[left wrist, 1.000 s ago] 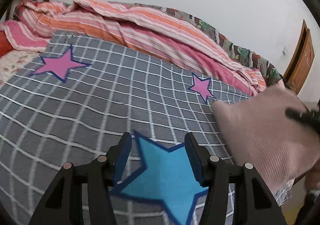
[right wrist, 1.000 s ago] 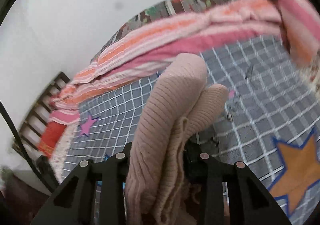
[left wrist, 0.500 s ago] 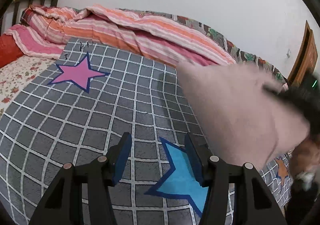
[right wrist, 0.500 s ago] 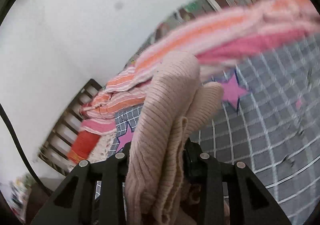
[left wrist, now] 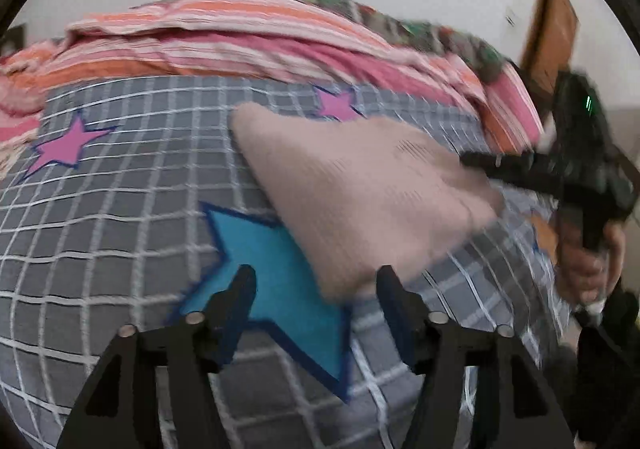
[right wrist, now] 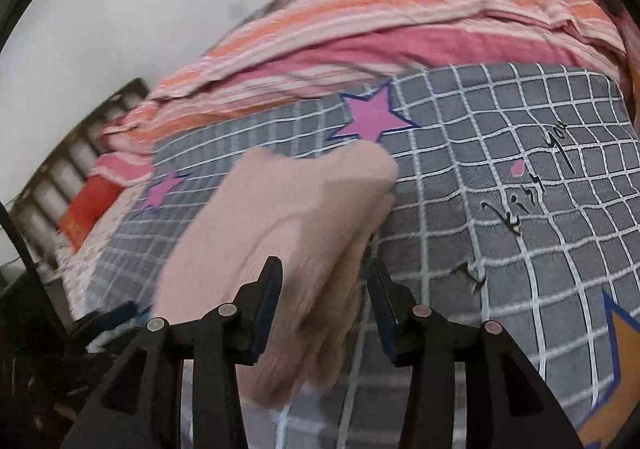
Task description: Fold small clothes
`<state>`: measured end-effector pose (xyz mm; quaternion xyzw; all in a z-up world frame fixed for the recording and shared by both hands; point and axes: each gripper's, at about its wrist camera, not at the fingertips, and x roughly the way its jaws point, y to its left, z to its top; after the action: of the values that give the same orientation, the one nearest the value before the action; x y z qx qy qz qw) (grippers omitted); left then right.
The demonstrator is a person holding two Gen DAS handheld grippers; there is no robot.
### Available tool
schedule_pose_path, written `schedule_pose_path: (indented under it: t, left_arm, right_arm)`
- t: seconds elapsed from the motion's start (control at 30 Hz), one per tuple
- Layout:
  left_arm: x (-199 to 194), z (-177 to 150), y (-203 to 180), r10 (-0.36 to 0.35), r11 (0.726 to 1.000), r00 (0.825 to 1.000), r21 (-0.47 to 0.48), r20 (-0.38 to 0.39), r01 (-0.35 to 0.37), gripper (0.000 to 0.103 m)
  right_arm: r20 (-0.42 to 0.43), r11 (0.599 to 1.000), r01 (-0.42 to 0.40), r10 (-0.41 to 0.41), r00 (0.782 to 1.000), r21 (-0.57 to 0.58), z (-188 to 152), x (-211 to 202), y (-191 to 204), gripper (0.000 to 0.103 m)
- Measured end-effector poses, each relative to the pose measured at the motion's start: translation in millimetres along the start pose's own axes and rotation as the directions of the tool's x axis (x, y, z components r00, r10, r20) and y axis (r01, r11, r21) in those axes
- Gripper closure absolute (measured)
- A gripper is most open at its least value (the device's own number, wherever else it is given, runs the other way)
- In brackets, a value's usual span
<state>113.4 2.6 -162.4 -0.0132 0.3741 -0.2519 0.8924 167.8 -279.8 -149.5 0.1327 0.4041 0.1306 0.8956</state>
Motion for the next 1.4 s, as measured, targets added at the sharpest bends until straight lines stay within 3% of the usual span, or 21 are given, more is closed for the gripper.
schedule_pose_path:
  t: [0.13,0.23,0.27,0.33,0.37,0.4,0.5,0.57,0.67,0.73,0.93,1.03,1.07,1.1,1.13,1.2,1.27,1.3,1.4]
  left_arm:
    - [17.6,-1.6,-28.4,0.061,0.992,0.998,0.11,-0.022,-0.059,0.042]
    - [36.3,4.4,-39.4,0.12,0.983,0.992,0.145,-0.036,-0.113,0.042]
    - [40.1,5.7,-41.4,0.132,0.981,0.991,0.151,-0.038,-0.125,0.042]
    - [39.1,8.6,-42.6,0.134,0.98,0.991,0.149,-0.024,-0.129,0.044]
    - [33.4,9.8,-38.9,0.119,0.985,0.993,0.126,-0.002,-0.117,0.059]
    - [27.9,10.5,-32.6,0.103,0.989,0.995,0.101,0.011,-0.104,0.077]
    - [18.1,10.8,-3.5,0.005,1.0,0.999,-0.004,0.034,-0.005,0.085]
    - [23.0,7.4,0.0,-0.011,1.0,1.0,-0.016,0.011,0.011,0.086]
    - [23.9,2.4,-7.5,0.017,1.0,1.0,0.006,0.011,-0.017,0.083]
    - [20.5,-0.3,-7.7,0.017,1.0,1.0,0.008,-0.008,-0.017,0.079]
    - [-4.7,-11.6,7.9,0.008,0.998,1.0,-0.069,0.021,-0.007,0.061]
    - [-13.0,-8.3,17.5,0.006,0.992,0.999,-0.127,0.051,0.001,0.054]
    - [-14.0,-6.0,20.3,0.007,0.99,0.998,-0.138,0.055,0.001,0.052]
    - [-14.9,-1.9,22.6,0.014,0.99,0.998,-0.144,0.058,-0.006,0.052]
    - [-15.6,1.5,22.8,0.021,0.99,0.998,-0.142,0.063,-0.012,0.052]
    - [-17.3,8.7,22.7,0.022,0.991,0.997,-0.132,0.08,-0.012,0.052]
    - [-13.4,19.1,22.0,0.018,0.992,0.996,-0.125,0.088,-0.007,0.052]
    - [-8.0,25.3,21.0,0.018,0.992,0.996,-0.127,0.087,-0.007,0.052]
    - [10.5,43.5,19.2,0.025,0.99,0.997,-0.142,0.077,-0.014,0.052]
  right_arm:
    - [0.023,0.992,-0.12,0.119,0.993,0.036,-16.0,-22.5,4.9,0.059]
    - [-0.002,0.992,-0.119,0.119,0.993,0.045,-23.3,-14.1,7.7,0.06]
    - [-0.014,0.993,-0.107,0.108,0.994,0.052,-25.7,-8.1,8.0,0.062]
    - [-0.062,0.989,-0.126,0.131,0.989,0.071,-29.5,9.3,7.9,0.075]
    - [-0.074,0.989,-0.127,0.133,0.988,0.071,-30.9,13.4,7.4,0.091]
    - [-0.077,0.99,-0.125,0.129,0.989,0.061,-32.7,14.6,8.6,0.096]
    - [0.058,0.995,-0.098,0.099,0.993,-0.012,-35.2,-8.0,8.4,0.098]
    - [0.079,0.988,-0.153,0.151,0.985,0.023,-38.3,-13.2,-3.6,0.098]
    - [-0.015,0.998,-0.049,0.05,0.999,0.031,-45.7,10.4,-2.6,0.098]
    - [-0.03,1.0,-0.021,0.021,0.999,0.006,-48.6,12.3,2.9,0.097]
    - [0.072,1.0,-0.013,0.014,0.997,-0.025,-27.4,-13.1,7.1,0.076]
    - [0.063,1.0,0.0,0.0,0.998,0.011,-9.8,2.3,3.8,0.077]
    - [0.044,1.0,0.013,-0.014,0.999,0.023,-4.0,13.3,3.2,0.079]
    - [0.02,0.999,0.029,-0.03,0.999,0.029,-0.7,23.1,2.6,0.089]
    - [0.005,0.999,0.035,-0.035,0.999,0.023,0.9,31.3,4.1,0.089]
    - [0.103,0.993,0.047,-0.036,0.994,-0.108,-2.4,16.3,19.3,0.09]
    - [0.173,0.995,0.008,0.01,0.985,-0.104,-8.1,-2.1,16.0,0.09]
    - [0.165,0.998,0.005,0.005,0.986,-0.066,-8.4,-1.2,9.5,0.09]
    - [0.036,0.996,0.092,-0.093,0.995,0.015,-15.2,29.9,-12.7,0.09]
